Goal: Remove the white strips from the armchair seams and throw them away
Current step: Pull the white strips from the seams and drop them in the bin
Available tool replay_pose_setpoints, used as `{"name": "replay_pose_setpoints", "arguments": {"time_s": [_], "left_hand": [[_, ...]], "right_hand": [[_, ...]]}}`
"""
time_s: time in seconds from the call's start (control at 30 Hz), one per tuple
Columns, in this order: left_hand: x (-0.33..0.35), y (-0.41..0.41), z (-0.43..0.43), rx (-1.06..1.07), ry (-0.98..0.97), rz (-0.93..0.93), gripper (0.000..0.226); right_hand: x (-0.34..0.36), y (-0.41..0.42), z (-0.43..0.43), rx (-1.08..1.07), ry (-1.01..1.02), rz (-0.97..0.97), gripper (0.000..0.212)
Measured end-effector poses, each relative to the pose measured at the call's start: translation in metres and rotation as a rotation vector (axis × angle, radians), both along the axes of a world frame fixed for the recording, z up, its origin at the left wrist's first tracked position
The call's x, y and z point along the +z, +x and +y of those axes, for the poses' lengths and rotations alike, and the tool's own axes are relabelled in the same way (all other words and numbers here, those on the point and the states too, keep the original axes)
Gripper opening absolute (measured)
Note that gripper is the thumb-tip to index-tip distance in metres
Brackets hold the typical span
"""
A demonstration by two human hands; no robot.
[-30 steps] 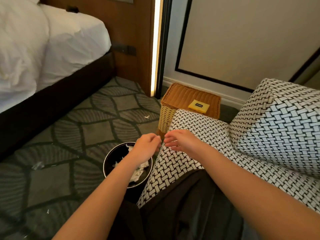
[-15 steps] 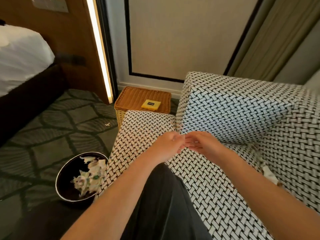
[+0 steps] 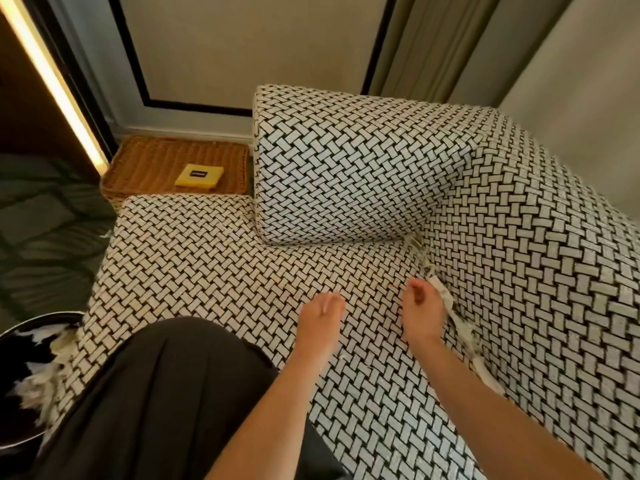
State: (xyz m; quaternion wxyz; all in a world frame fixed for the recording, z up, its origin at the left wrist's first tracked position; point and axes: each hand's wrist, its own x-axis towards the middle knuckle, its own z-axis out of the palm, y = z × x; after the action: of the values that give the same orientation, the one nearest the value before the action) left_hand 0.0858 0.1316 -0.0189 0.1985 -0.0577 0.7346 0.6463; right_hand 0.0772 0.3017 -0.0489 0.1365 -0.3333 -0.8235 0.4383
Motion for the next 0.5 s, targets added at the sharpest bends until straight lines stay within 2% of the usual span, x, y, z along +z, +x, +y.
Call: {"name": "replay_pose_setpoints", "arguments": {"time_s": [0.1,0.23,0.37,0.5], "left_hand": [[-0.010,-0.006,0.006,0.003,-0.041,0.034,0.032],[-0.022,-0.020,0.012,0.048,0.075,-0.036,0.018],[-0.032,-0.033,0.012,0.167,0.252,-0.175,0.019],[-0.036,-0.040,0.014,0.179,0.204,-0.163,0.027]], "right_hand": [[-0.003,-0.013,0.012,0.031,0.139,-0.043,0.022],[0.003,-0.049,0.027,0.107,0.263,-0.069,0.033],[0.010,-0.090,0.044,0.130,0.326,-0.127,0.030],[0.006,-0.115,0.054,0.108,0.426,-0.277,0.025]]}}
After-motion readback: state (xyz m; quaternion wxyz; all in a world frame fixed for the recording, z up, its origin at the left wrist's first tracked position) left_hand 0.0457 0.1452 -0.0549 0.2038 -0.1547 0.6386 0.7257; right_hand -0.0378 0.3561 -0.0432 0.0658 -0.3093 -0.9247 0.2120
